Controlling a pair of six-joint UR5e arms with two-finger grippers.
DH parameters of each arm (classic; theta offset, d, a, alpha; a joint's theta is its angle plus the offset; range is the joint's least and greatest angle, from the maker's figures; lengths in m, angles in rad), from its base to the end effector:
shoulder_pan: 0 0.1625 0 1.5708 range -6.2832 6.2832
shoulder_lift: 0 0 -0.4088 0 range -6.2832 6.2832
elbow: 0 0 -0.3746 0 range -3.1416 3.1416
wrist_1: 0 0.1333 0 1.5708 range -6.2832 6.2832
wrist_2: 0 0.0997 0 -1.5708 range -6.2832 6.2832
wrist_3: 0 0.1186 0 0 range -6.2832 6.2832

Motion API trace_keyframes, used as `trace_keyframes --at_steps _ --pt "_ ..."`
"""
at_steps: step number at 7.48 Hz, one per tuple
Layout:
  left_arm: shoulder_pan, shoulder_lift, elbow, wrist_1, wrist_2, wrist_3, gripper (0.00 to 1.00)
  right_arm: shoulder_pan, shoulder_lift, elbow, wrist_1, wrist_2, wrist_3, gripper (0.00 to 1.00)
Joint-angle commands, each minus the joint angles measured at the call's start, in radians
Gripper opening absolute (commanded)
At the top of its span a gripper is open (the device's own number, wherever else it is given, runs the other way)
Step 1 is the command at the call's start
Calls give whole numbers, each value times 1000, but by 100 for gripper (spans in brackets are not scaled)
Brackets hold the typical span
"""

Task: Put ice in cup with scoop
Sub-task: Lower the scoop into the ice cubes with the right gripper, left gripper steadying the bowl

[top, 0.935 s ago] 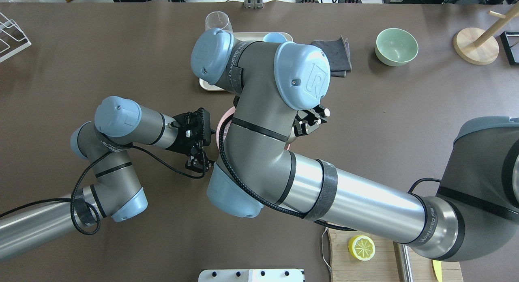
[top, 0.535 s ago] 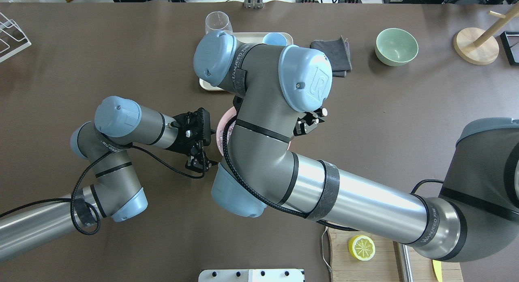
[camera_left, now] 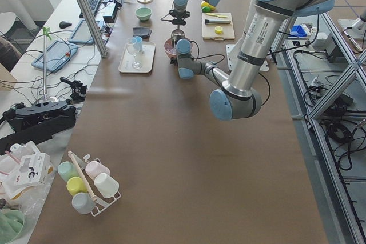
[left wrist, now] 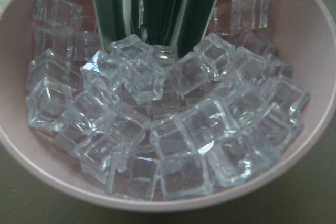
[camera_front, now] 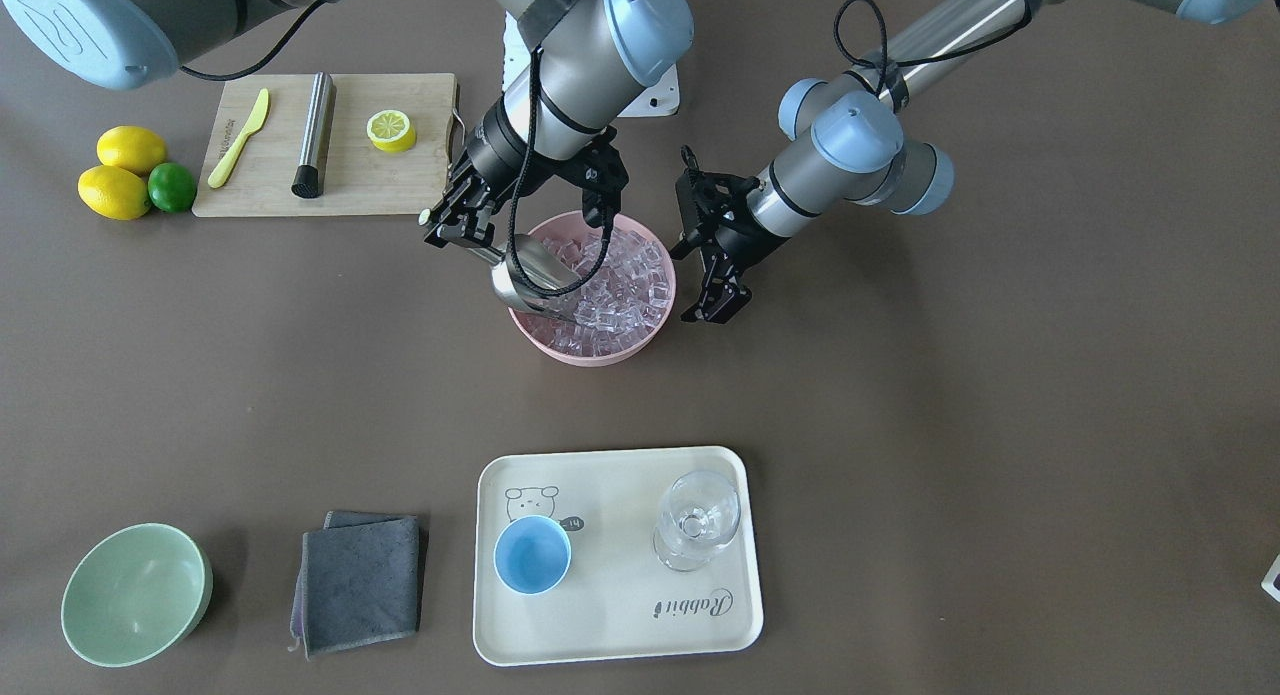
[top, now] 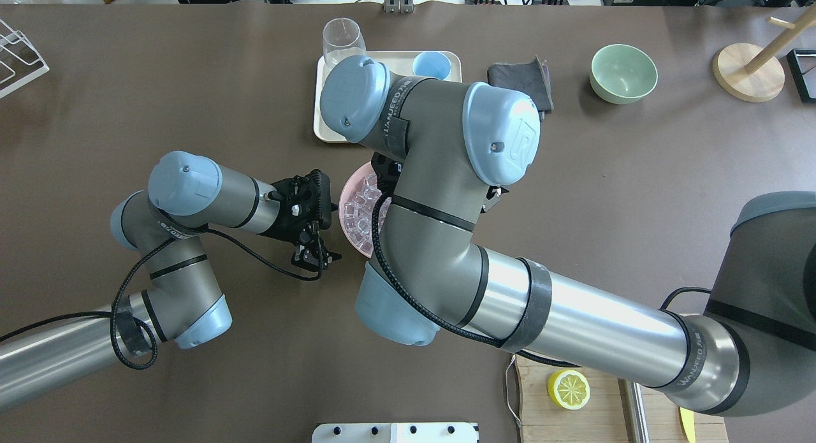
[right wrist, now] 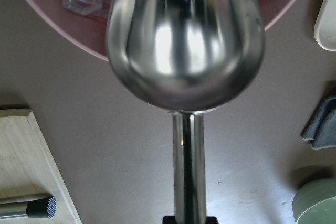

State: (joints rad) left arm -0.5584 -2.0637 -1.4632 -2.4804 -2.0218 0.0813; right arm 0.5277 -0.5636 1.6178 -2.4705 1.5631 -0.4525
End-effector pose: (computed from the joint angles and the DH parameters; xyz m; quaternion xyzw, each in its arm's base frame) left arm 0.5254 -0.4244 0.3150 0.4453 0.4233 0.5195 0.5939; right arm -0.4917 -0.4419 0.1570 0.0749 -0.0188 -0.6778 0.7312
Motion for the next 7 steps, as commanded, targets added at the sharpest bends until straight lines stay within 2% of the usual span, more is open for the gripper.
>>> trace_keyframes --at_steps 1,4,7 --pt "0 -1 0 0 0 0 99 0 -96 109 65 2 -2 0" --pt "0 -1 0 0 0 0 99 0 -148 139 149 5 0 0" --pt "6 0 -5 0 0 0 99 0 -225 139 310 31 -2 0"
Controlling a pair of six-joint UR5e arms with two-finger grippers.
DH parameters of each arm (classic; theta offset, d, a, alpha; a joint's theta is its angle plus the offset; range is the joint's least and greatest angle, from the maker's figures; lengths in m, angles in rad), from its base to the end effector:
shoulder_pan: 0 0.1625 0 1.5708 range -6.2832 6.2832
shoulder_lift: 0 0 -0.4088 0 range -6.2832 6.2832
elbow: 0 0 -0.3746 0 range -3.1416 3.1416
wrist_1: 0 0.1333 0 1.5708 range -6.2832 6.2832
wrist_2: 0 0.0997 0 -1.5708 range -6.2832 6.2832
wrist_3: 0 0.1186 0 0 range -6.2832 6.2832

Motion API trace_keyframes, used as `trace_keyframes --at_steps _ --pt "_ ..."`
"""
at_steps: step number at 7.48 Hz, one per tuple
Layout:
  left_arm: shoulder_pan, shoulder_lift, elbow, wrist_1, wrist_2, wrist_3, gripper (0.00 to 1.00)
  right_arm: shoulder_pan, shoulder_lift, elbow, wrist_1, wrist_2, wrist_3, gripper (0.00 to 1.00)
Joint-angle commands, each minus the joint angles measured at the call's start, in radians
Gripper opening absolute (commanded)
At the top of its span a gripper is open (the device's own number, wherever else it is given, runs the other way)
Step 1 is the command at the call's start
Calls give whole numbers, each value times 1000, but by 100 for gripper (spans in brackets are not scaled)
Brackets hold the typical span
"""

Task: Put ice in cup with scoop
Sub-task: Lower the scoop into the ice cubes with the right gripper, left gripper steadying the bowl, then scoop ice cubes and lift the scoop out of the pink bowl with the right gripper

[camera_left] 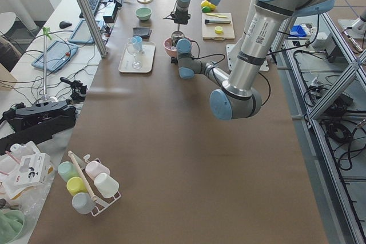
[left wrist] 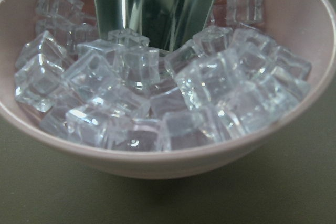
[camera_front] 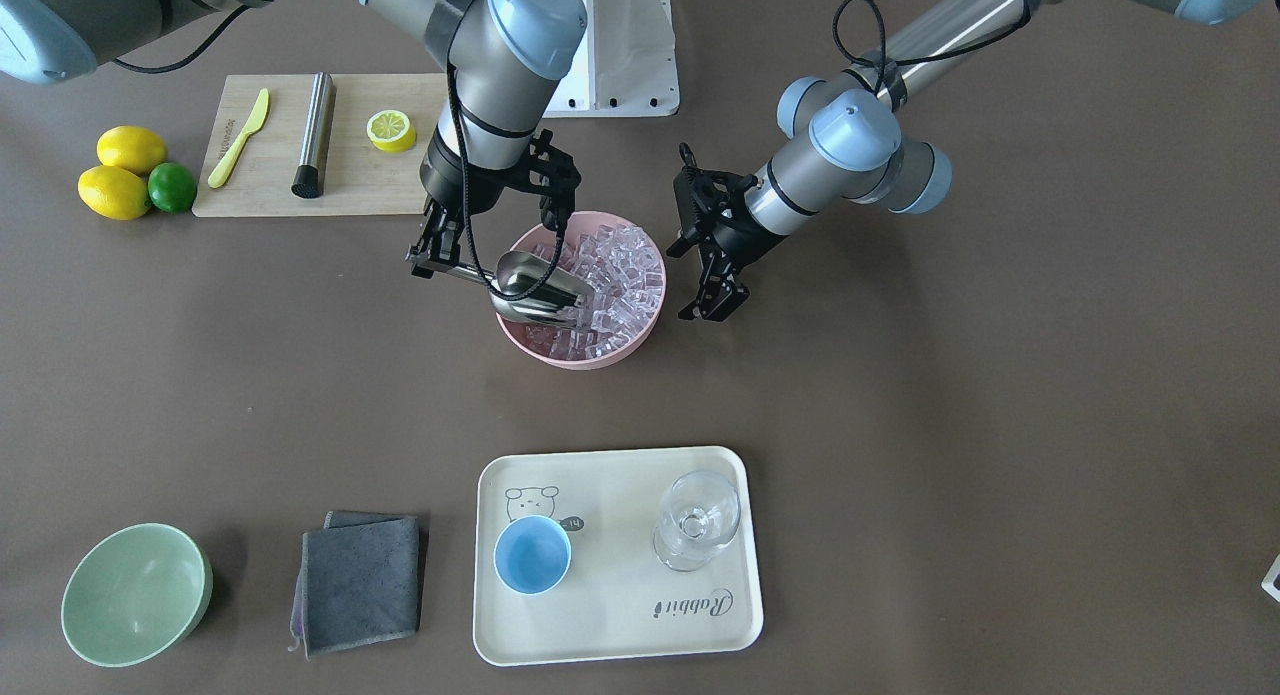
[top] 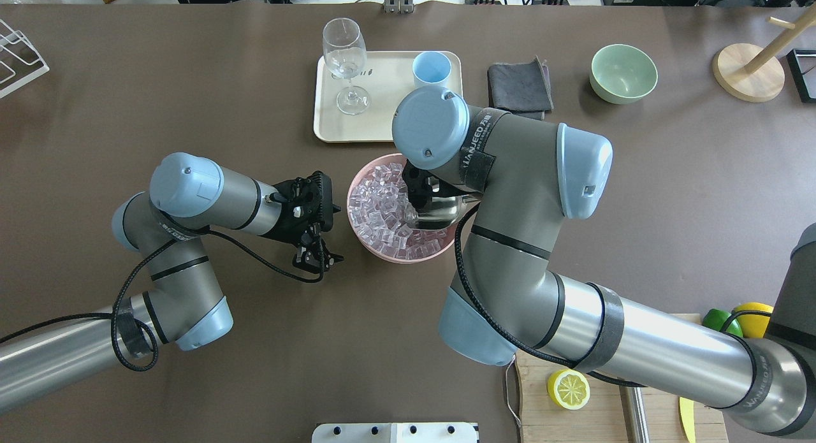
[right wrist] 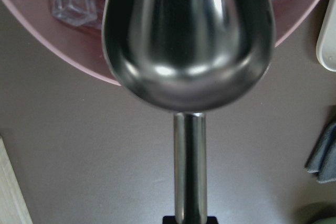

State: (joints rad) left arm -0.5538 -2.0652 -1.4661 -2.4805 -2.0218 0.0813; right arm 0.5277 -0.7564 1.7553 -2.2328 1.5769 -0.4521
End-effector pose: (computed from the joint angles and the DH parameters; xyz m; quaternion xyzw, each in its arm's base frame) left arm 0.5270 -0.4218 0.3126 0.4460 0.4248 0.5205 0.5914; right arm -0.4805 -0.4335 0.2070 0.1595 -0.0517 -0.6706 0.7226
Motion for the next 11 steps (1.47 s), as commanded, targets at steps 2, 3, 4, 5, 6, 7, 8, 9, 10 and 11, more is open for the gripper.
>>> trace_keyframes --at_steps 2,3,4,5,6,7,8,9,10,11 --pt "0 3 -2 0 0 2 99 1 -96 18 172 43 -29 0" --pt "0 3 -3 0 0 2 99 2 -113 18 202 54 -46 0" --pt "0 3 -3 -2 0 2 99 5 -113 18 205 69 -57 0" --pt "0 3 -3 0 0 2 99 30 -116 13 226 92 -77 0" --pt "0 3 -3 -2 0 2 99 64 -132 9 258 147 -107 0" --pt "0 5 -3 0 0 2 99 83 -141 10 265 173 -114 0" --pt "0 5 -5 -2 0 3 99 104 -142 10 265 211 -131 0" --pt "0 5 -5 -2 0 3 99 107 -146 10 265 219 -131 0" --pt "0 5 -5 -2 -2 3 99 107 -159 7 292 219 -129 0" --pt "0 7 -5 -2 -2 5 99 107 -197 -5 362 224 -114 0"
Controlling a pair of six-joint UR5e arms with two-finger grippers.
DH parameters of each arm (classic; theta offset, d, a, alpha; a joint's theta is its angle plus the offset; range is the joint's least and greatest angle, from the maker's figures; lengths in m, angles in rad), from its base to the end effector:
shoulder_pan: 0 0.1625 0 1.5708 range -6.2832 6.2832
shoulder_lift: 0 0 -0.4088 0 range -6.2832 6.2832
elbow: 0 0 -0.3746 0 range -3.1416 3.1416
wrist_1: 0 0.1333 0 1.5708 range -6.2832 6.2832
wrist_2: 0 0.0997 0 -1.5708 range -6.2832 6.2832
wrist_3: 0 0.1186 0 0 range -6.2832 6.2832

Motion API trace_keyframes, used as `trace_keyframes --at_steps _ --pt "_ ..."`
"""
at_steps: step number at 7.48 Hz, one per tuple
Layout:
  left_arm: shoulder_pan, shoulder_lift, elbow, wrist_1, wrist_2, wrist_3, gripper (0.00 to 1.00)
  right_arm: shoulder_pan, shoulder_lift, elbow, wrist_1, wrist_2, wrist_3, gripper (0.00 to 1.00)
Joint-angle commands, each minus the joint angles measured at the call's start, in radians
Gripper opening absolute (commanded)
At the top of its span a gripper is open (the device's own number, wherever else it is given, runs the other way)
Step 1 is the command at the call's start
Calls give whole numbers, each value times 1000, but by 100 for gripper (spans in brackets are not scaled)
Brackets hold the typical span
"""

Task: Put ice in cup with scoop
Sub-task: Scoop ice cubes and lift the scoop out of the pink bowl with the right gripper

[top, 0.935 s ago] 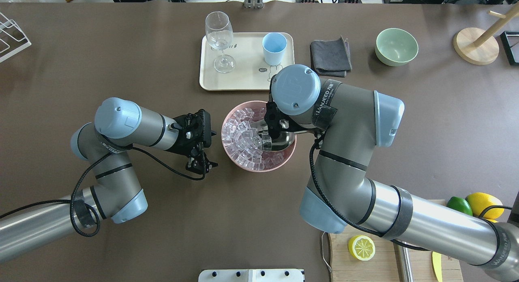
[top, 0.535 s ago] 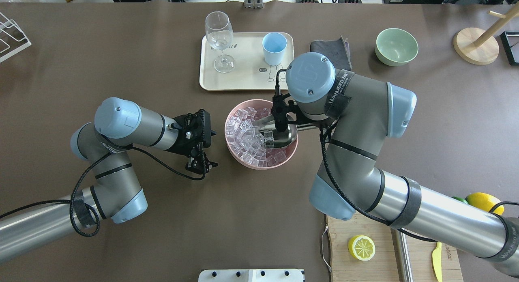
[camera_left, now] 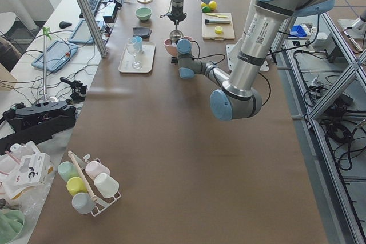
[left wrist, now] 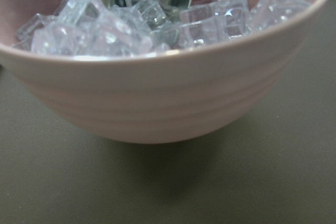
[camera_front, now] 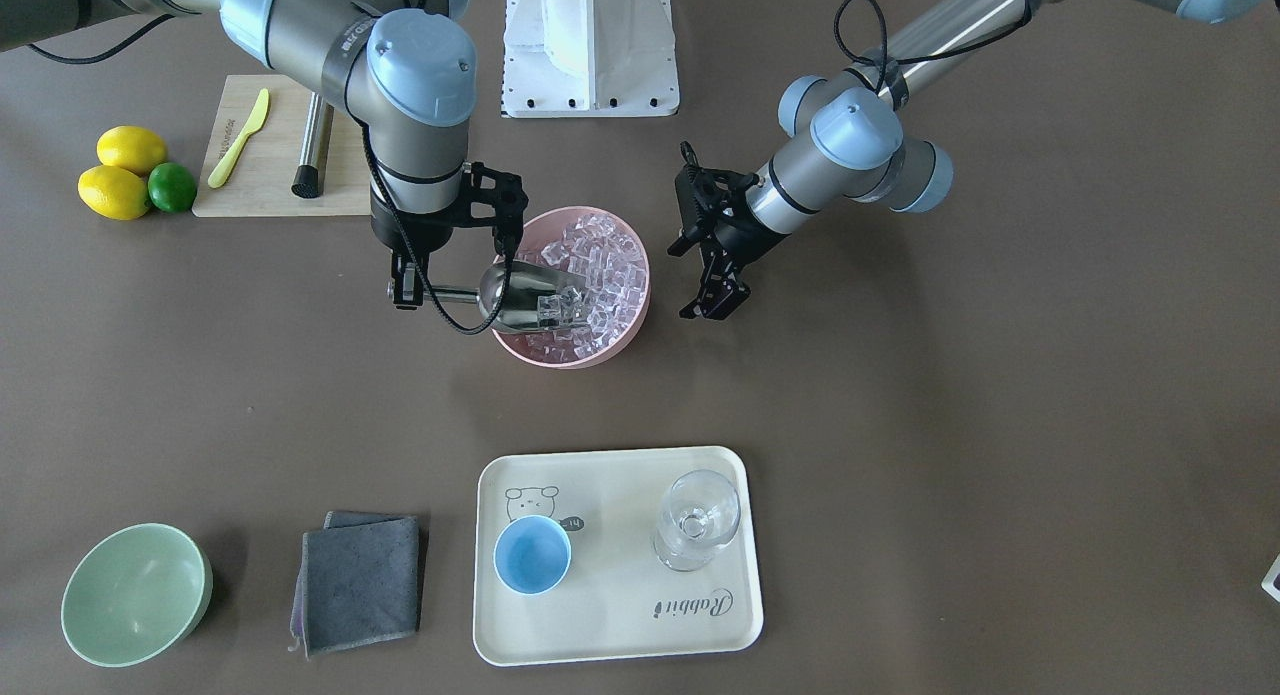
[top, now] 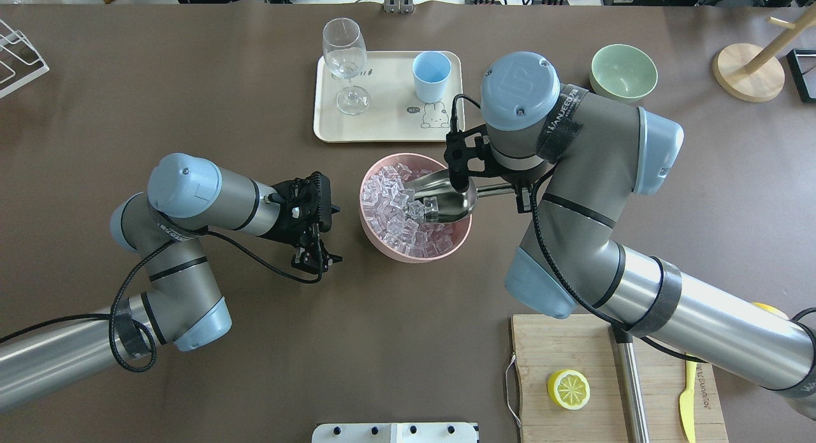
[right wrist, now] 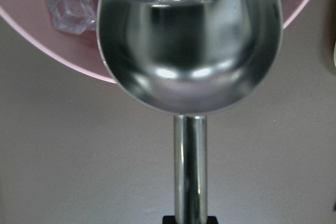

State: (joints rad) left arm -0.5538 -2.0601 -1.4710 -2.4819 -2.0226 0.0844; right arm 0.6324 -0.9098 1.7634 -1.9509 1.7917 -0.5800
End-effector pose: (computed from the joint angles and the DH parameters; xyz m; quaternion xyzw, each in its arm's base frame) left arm 0.5254 -0.4207 0.3135 0.4469 0.4245 0.5215 0.5900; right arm -0.4517 -0.4641 0.2604 0.2103 -0.1470 -0.6838 0.6831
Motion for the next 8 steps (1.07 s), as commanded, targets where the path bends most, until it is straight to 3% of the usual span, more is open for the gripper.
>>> trace_keyframes --at_steps 1,8 --pt "0 1 0 0 1 2 99 3 -44 -21 98 35 23 0" --pt "0 3 0 0 1 2 99 84 -47 -5 112 241 -3 0"
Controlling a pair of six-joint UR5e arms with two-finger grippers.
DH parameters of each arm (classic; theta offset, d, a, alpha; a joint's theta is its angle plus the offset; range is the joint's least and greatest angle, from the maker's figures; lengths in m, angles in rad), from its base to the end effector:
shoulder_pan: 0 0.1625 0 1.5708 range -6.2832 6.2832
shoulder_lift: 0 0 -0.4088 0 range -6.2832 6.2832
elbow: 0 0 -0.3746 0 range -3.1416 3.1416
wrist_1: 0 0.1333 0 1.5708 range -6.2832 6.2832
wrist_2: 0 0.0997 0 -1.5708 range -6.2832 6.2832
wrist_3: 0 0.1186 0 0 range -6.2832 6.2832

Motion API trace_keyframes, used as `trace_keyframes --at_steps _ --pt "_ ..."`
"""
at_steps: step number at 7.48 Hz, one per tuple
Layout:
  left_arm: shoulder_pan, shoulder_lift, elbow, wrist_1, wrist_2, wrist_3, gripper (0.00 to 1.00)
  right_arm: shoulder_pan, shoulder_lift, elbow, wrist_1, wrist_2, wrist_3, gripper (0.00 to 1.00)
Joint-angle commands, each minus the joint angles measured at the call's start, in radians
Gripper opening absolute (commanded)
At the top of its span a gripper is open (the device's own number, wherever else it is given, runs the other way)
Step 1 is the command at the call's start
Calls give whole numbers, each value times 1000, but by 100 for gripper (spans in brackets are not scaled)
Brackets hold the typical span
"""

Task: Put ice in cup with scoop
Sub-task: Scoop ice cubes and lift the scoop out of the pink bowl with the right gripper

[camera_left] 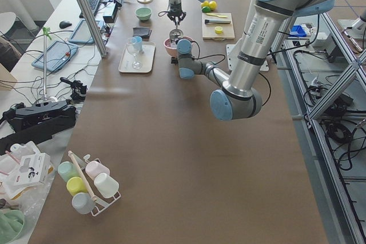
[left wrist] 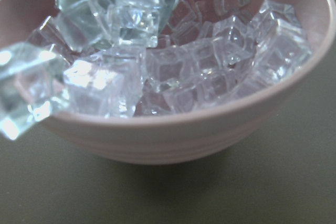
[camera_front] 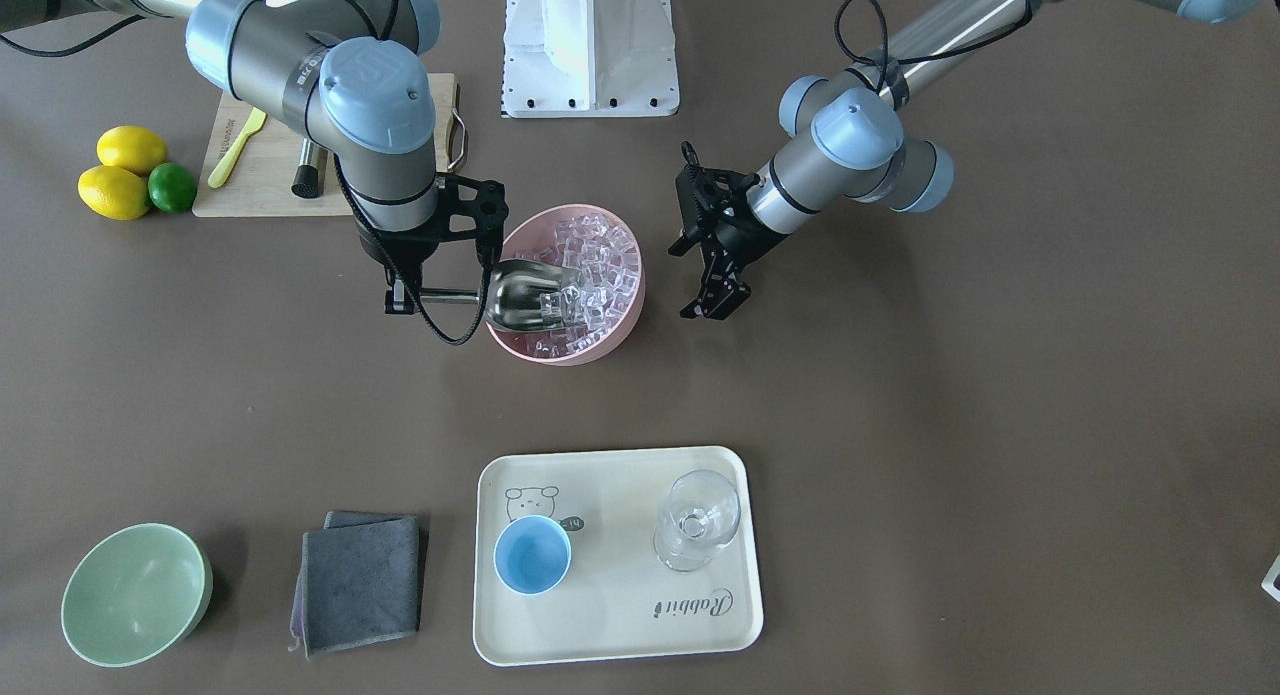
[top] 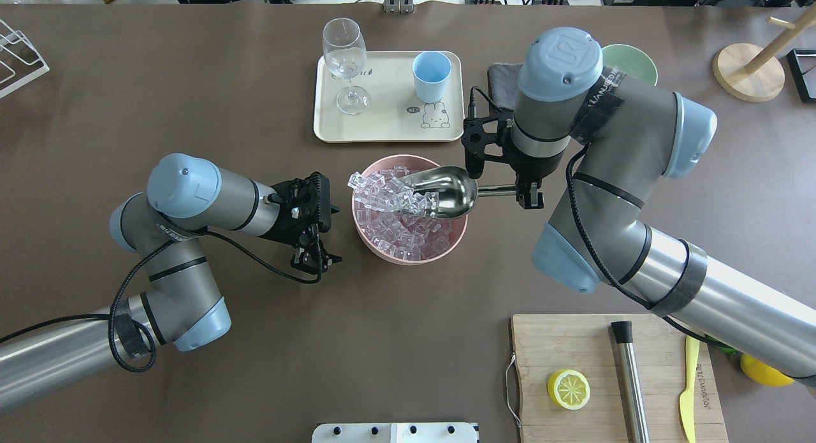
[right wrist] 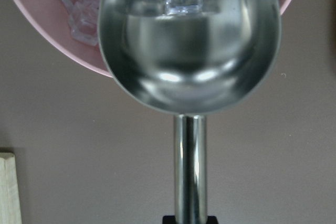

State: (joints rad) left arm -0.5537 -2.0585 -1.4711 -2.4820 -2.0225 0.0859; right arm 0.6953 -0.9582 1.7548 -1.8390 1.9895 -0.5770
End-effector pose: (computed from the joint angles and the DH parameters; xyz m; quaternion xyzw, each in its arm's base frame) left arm 0.5252 -0.4205 0.3145 0.4467 0.4240 0.5220 0.5901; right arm -0.4352 -0.4738 0.2724 0.2228 -0.2364 -0.6676 0.6699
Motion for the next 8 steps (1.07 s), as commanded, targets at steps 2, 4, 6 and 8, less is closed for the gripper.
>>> trace_keyframes --at_steps 2,4,6,8 --pt "0 3 0 -8 -1 0 99 23 1 5 3 48 -4 0" --pt "0 3 0 -8 -1 0 99 32 -13 6 36 115 5 0" --pt "0 3 0 -8 -1 0 99 62 -23 11 37 136 15 0" --pt "-3 3 0 -8 -1 2 99 143 -48 17 23 190 49 0"
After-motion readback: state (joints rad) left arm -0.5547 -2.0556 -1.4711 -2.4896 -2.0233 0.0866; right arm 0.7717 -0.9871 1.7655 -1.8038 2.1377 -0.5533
